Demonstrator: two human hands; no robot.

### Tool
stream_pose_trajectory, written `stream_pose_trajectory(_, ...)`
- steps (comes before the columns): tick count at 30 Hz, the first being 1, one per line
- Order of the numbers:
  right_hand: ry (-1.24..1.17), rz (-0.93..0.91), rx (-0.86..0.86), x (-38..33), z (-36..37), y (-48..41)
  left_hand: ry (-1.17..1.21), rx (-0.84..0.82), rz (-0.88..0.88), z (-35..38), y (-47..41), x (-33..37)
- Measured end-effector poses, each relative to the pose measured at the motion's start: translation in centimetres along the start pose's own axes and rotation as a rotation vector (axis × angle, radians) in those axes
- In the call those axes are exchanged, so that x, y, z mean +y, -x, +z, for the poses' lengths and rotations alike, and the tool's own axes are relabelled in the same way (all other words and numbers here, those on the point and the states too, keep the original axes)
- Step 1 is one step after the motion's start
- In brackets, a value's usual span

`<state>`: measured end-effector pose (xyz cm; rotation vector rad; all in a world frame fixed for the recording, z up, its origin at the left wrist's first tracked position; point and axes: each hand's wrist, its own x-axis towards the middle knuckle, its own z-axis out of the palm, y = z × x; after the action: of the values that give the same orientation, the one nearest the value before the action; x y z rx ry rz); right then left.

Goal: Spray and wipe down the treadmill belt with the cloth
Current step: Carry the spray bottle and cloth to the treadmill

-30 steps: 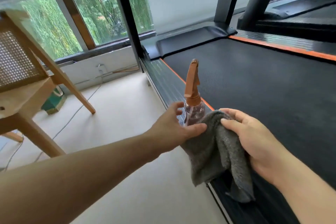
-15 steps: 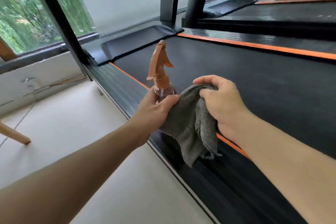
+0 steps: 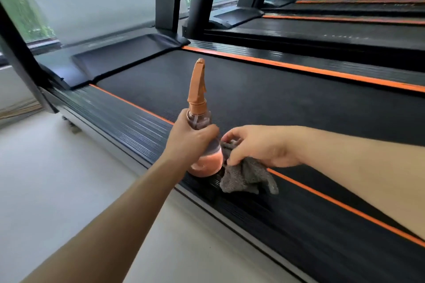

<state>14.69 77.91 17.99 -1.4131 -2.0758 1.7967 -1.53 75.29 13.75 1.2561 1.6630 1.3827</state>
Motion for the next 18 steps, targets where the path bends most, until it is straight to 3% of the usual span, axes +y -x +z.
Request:
stream_pose_trajectory(2, 0.118, 0.002, -0.021, 0.7, -0.3, 0.8, -0.019, -0.003, 0.018, 0.1, 0.4, -0.2)
stream_pose_trajectory(5, 0.243, -0.11, 0.233, -0.2, -1.1, 0.8, -0.125, 0.034, 0.05, 0.0, 1.1, -0.4)
stream_pose_trajectory(8, -0.085, -0.238, 0.401, -1.9, -2.0, -0.2, -0.187, -0.022, 0.022, -0.7, 2.0, -0.5)
stream_pose_trajectory(10, -0.281, -0.298, 0.375, -2.8, -1.7, -1.0, -0.176, -0.079, -0.015, -1.3, 2.7, -0.9)
stream_pose_trajectory(16, -0.491, -0.361, 0.373, -2.8, -1.4, -4.2, -0.175, -0.063, -0.05, -1.1, 3.6, -0.7)
stream_pose_trajectory(18, -0.627, -0.36, 0.16, -3.1, -2.2, -4.7, -0.185, -0.029, -0.08, -1.0, 3.3, -0.3)
